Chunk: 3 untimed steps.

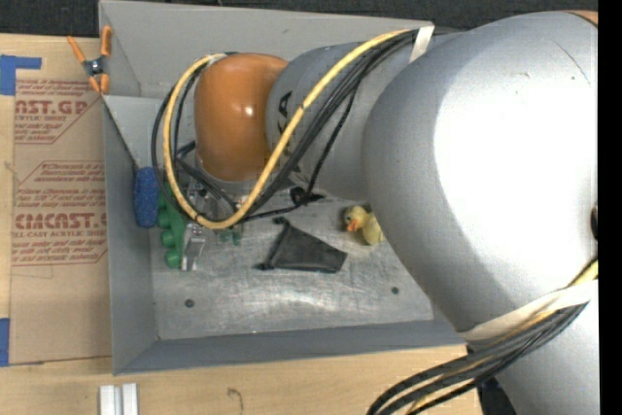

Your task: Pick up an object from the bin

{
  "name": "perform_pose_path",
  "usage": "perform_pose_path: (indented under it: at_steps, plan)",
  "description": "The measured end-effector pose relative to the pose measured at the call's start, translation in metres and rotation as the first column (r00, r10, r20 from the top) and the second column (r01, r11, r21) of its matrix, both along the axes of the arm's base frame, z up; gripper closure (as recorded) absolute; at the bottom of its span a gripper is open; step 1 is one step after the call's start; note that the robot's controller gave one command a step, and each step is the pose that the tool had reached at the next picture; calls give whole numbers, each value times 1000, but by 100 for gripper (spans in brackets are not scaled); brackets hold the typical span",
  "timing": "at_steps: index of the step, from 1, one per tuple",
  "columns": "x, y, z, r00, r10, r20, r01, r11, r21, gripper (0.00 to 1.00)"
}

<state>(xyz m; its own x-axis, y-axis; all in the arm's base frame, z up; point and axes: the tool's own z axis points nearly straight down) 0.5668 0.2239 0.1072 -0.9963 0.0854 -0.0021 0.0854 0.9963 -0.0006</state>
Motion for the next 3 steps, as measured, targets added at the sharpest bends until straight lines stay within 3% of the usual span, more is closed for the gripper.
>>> perform_pose_path:
  at_steps: [1,2,3]
  plan:
    - [7,-11,38,982,-191,-9,191,982,-3,100]
    - [-3,-2,87,968,-251,-3,251,968,-1,100]
    - [4,0,71,1000,6,8,-6,1000,4,100]
